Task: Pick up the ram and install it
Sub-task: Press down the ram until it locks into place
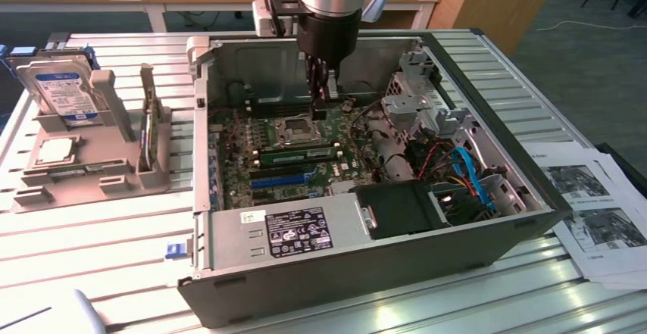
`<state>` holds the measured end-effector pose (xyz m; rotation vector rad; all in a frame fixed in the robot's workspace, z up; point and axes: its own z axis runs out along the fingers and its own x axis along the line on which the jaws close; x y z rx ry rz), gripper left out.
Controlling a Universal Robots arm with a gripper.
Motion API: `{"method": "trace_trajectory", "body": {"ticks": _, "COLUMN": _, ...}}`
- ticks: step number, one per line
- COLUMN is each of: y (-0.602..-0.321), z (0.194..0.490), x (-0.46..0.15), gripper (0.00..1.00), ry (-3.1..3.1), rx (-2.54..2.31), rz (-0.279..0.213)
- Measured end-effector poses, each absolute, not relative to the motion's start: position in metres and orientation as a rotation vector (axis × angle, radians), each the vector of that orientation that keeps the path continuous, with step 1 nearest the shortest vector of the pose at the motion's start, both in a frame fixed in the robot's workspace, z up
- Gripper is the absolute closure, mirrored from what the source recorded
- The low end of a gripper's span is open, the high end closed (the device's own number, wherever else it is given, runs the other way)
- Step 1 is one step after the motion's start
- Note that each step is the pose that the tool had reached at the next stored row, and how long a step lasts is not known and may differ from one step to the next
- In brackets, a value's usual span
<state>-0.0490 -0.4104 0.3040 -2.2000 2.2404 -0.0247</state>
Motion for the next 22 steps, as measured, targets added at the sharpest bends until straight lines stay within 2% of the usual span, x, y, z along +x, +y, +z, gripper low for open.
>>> {"method": "trace_trajectory", "body": {"ticks": 11, "y": -0.41, "z": 0.304, "x": -0.048, "gripper": 0.9, "ry": 2.241, "rx": -2.2, "rz": -0.025}}
{"method": "trace_trajectory", "body": {"ticks": 22, "y": -0.41, "z": 0.304, "x": -0.022, "gripper": 0.9, "ry": 2.242, "rx": -2.202, "rz": -0.02}}
